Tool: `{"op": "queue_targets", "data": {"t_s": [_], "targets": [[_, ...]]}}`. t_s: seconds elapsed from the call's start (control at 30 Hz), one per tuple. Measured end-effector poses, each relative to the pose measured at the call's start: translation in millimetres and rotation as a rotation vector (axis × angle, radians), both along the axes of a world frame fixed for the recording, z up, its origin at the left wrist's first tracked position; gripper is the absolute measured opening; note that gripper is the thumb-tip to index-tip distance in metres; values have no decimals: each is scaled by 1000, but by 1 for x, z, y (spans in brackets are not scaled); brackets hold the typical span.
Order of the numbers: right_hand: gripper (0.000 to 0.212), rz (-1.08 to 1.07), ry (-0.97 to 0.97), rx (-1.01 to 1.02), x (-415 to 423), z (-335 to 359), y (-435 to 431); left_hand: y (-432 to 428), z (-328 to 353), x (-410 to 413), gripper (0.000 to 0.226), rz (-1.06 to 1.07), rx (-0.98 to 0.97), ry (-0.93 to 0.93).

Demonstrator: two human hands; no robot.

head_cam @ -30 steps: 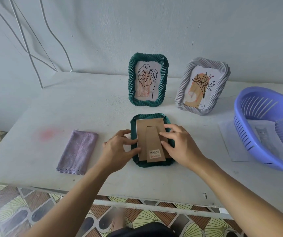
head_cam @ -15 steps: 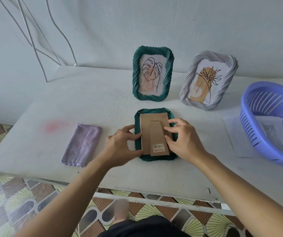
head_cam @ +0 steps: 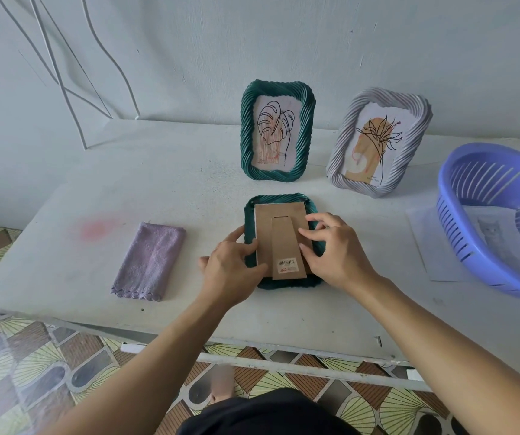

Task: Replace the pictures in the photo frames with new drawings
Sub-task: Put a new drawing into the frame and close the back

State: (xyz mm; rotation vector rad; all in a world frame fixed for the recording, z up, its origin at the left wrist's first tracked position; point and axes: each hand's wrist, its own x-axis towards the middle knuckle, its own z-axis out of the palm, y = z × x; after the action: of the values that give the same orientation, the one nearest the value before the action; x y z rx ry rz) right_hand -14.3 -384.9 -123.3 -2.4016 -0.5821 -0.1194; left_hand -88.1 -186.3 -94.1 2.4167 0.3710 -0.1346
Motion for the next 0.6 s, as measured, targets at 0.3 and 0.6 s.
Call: {"op": "queue_targets", "data": {"t_s": [0.3, 0.6], "targets": [[32, 4, 20, 9, 2, 3, -1, 19, 0, 6, 22, -39, -183, -3], [37, -6, 72, 25, -1, 8, 0, 40, 0, 11, 27, -236, -114, -2]]}}
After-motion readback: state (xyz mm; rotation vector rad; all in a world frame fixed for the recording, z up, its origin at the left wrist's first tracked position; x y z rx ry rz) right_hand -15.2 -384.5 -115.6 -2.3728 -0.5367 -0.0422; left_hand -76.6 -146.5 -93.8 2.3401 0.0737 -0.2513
